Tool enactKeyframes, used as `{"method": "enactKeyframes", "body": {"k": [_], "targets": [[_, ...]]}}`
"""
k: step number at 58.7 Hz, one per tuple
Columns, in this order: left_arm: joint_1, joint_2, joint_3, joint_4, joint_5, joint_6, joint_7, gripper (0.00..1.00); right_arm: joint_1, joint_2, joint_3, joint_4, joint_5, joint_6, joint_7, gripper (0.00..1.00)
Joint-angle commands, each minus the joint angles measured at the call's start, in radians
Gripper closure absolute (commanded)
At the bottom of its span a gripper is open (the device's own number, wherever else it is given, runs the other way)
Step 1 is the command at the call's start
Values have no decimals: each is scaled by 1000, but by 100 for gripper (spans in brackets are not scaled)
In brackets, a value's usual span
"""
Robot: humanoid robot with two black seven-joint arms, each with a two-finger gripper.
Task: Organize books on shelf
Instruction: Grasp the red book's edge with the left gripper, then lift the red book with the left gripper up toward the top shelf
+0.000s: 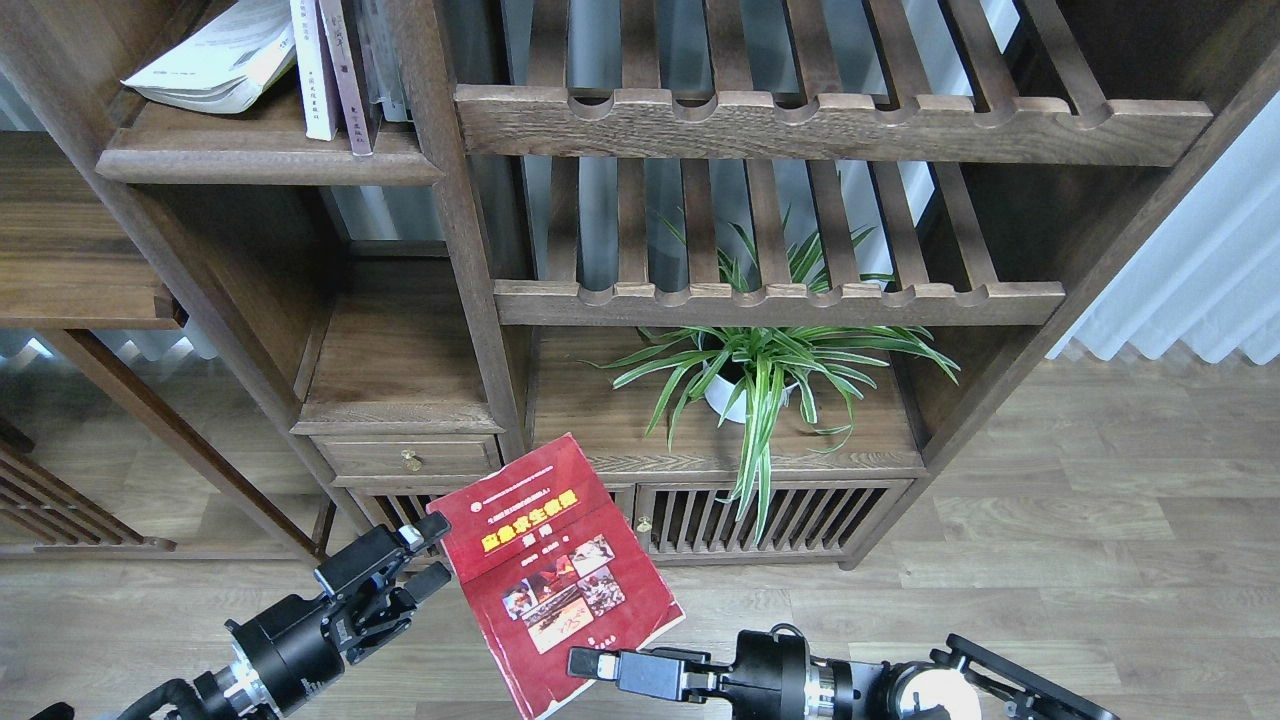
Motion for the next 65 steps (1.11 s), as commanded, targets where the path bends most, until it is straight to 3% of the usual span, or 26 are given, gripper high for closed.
{"method": "enactKeyframes", "body": {"k": [1,7,15,19,22,26,31,44,48,57,60,63,65], "targets": [[-7,-21,9,10,11,0,0,1,2,13,-13,-4,0,0,0,90],[-15,-23,24,29,33,0,0,1,2,14,-18,-5,-3,0,0,90],[-19,-23,37,40,33,0,0,14,2,16,-19,-5,-5,0,-1,90],[-23,-23,41,40,31,0,-2,30,2,16,-19,-5,-5,0,-1,90],[-27,-20,52,40,27,0,-3,52,2,16,-19,-5,-5,0,-1,90],[-42,-18,66,40,20,0,-2,72,2,16,-19,-5,-5,0,-1,90],[-61,-18,81,38,17,0,-3,92,5,14,-18,-5,-5,0,-1,90],[-73,25,109,24,17,0,-6,98,19,13,-1,-8,-3,0,3,85],[-72,54,110,21,17,0,-28,99,17,11,4,-15,-3,0,6,82],[-72,120,101,21,19,0,-63,100,14,10,45,-53,-6,0,14,53],[-70,137,89,21,19,0,-66,100,14,14,65,-76,-6,0,18,37],[-70,141,64,21,17,0,-68,100,20,14,79,-102,-8,0,18,9],[-69,143,54,23,19,0,-68,100,22,14,81,-110,-6,0,18,1]]}}
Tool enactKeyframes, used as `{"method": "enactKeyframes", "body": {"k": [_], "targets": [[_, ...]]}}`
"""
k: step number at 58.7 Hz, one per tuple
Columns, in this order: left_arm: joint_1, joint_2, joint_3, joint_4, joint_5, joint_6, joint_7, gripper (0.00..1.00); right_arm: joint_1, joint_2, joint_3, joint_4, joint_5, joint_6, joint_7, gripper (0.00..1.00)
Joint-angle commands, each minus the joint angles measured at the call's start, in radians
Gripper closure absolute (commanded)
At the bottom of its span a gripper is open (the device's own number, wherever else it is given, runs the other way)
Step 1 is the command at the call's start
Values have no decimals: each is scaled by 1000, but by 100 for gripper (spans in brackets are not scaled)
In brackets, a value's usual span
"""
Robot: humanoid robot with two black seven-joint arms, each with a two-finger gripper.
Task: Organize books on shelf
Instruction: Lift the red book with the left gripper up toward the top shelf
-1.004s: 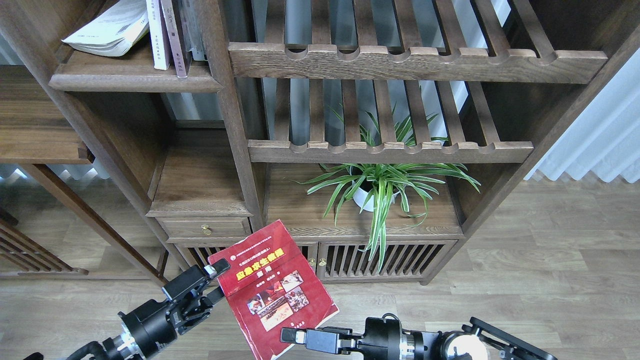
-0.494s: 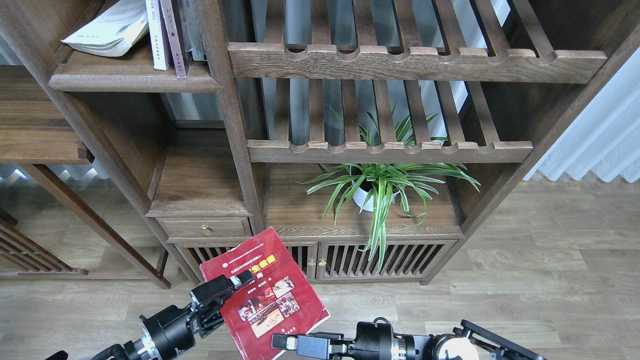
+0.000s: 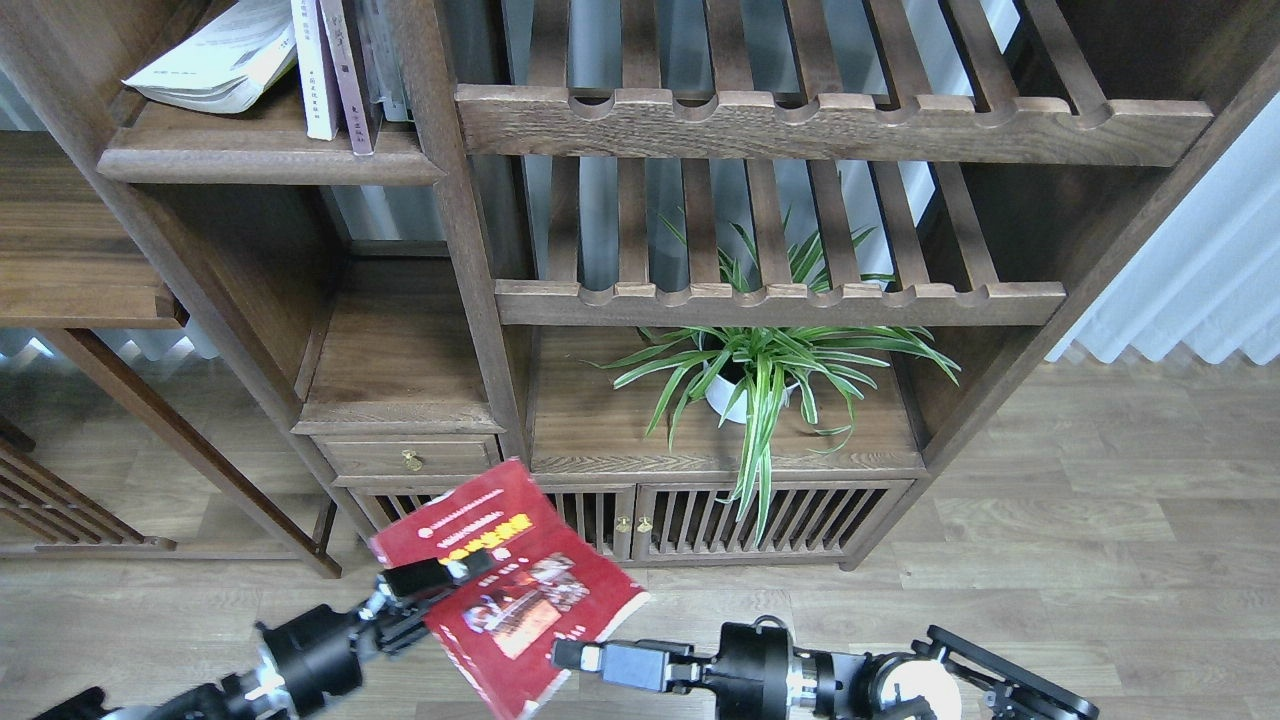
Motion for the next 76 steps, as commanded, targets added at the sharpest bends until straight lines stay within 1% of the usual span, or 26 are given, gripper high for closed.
{"method": "enactKeyframes", "body": {"k": [1,11,21,29,30,37,40,43,50,61,68,76], "targets": [[4,16,-52,2,0,0,-4,100,8,-2,27,-49,-2,0,3,1],[40,30,-138,-3,25,0,-4,100,3,-17,112,-103,4,0,15,1],[85,31,-296,-12,192,0,-4,100,9,-11,162,-155,4,0,17,1],[140,31,-448,-84,324,0,-2,100,11,-2,177,-181,6,0,17,1],[160,27,-528,-110,368,0,8,100,12,20,209,-187,6,0,21,1],[162,33,-629,-109,430,0,13,100,8,102,333,-180,8,0,44,1],[165,34,-664,-109,438,0,21,100,1,151,391,-171,8,0,44,1],[165,36,-685,-109,441,0,31,100,-3,182,421,-161,6,0,44,1],[162,36,-707,-109,450,0,65,100,-9,201,419,-144,3,0,43,1],[160,42,-730,-109,453,0,71,100,-19,235,427,-134,3,0,44,1],[162,45,-771,-109,453,0,71,100,-34,241,425,-131,6,0,41,1],[157,82,-819,-109,451,0,77,100,-48,241,418,-131,9,0,44,1]]}}
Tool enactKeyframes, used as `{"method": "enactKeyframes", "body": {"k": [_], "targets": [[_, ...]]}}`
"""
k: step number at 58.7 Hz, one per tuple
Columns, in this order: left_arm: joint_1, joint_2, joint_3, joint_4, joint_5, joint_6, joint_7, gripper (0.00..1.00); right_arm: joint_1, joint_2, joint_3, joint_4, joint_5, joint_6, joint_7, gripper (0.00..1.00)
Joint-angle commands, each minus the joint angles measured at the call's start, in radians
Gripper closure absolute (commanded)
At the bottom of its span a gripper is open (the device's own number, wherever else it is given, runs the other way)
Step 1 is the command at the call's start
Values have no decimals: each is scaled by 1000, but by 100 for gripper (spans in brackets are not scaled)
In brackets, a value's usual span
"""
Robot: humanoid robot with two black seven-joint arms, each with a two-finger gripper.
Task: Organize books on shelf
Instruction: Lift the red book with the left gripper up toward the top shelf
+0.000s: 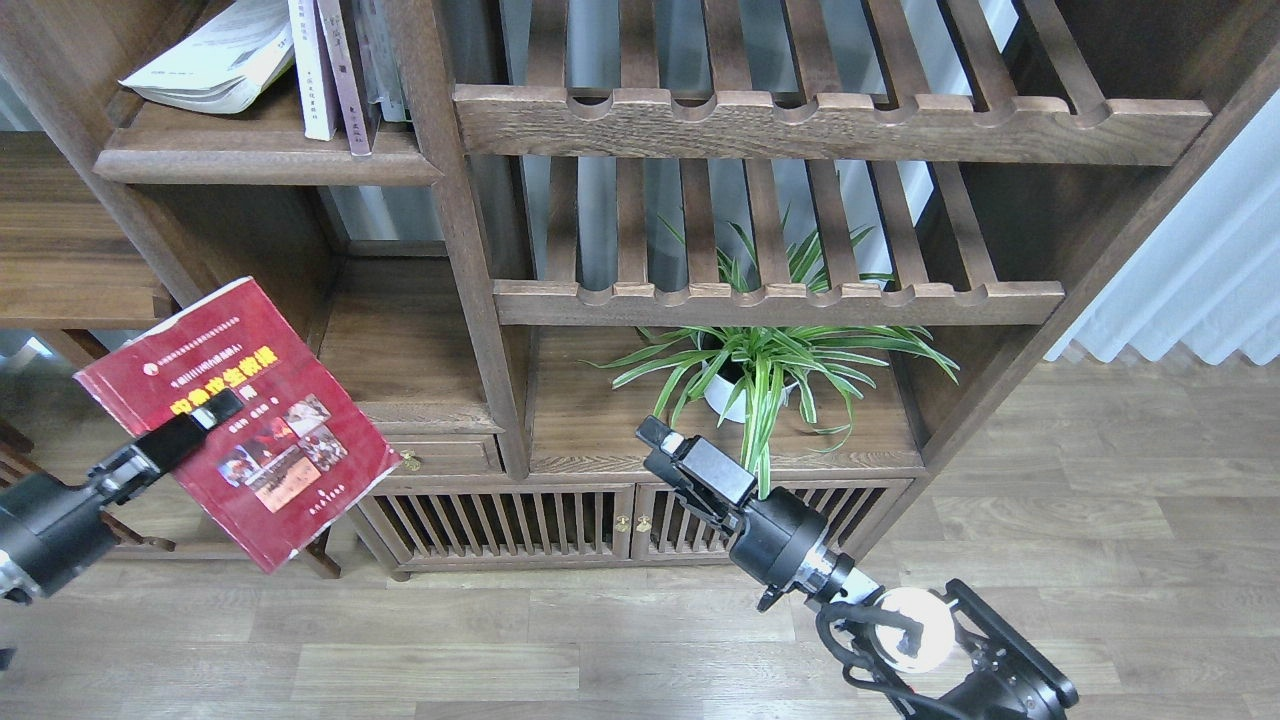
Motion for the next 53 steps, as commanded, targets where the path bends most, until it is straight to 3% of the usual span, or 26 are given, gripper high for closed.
{"method": "enactKeyframes", "body": {"k": [1,22,53], "targets": [[-3,35,-44,0,-1,0,3,100,-18,1,-6,0,1,0,1,1],[-98,124,-80,-1,-6,0,5,100,-20,1,-18,-6,-5,0,6,1],[-427,490,-62,0,-66,0,3,100,-41,1,-20,-6,-5,0,1,1]]}}
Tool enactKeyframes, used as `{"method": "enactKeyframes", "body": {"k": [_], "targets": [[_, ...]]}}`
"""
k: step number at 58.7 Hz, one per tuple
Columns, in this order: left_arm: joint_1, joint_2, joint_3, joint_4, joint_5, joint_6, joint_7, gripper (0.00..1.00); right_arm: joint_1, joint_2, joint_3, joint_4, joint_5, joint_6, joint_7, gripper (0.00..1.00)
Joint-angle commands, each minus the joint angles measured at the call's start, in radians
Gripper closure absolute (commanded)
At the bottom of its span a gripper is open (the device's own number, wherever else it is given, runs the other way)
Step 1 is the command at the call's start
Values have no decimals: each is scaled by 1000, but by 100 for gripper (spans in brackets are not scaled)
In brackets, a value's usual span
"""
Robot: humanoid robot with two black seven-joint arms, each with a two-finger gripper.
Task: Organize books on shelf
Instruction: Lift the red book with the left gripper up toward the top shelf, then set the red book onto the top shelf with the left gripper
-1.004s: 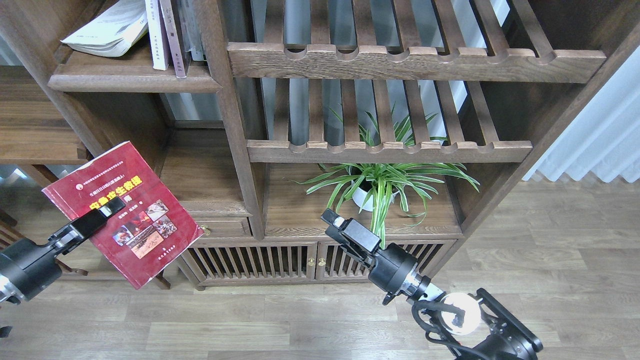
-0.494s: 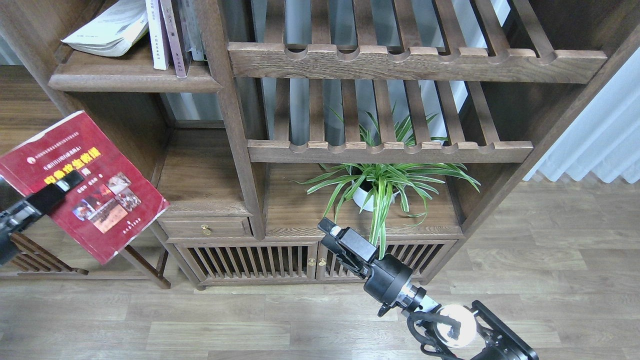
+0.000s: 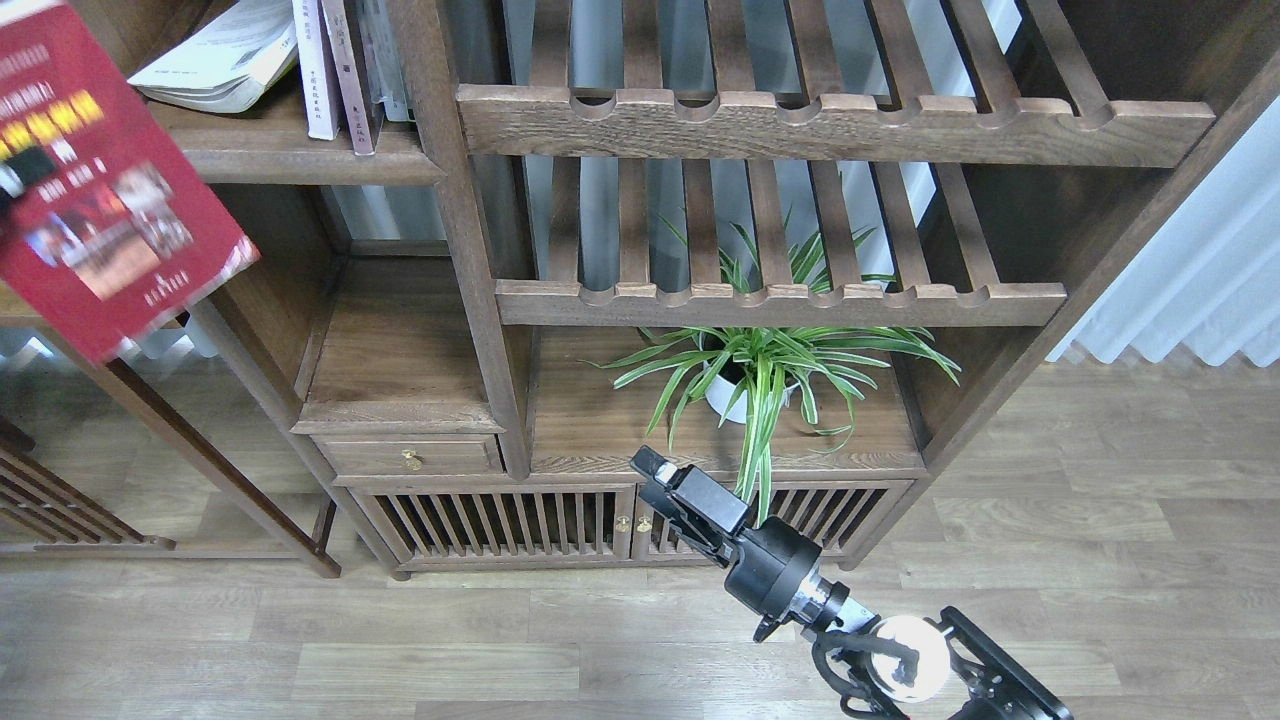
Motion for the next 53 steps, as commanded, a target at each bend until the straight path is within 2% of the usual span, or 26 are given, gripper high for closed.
{"method": "enactKeyframes", "body": {"k": [1,13,23,34,53], "targets": [[-72,67,3,0,-13,0,-2,100,-2,0,0,1,1,0,0,1],[-319,74,151,2,17,0,24,100,-4,0,-3,6,-4,0,-5,1],[-475,-29,216,12,133,0,24,100,-22,0,-17,13,-4,0,-7,1],[-552,-130,228,39,225,0,27,100,-39,0,-17,32,-4,0,-7,1],[-579,-181,239,106,262,0,31,100,-54,0,-17,47,-4,0,-5,1]]}}
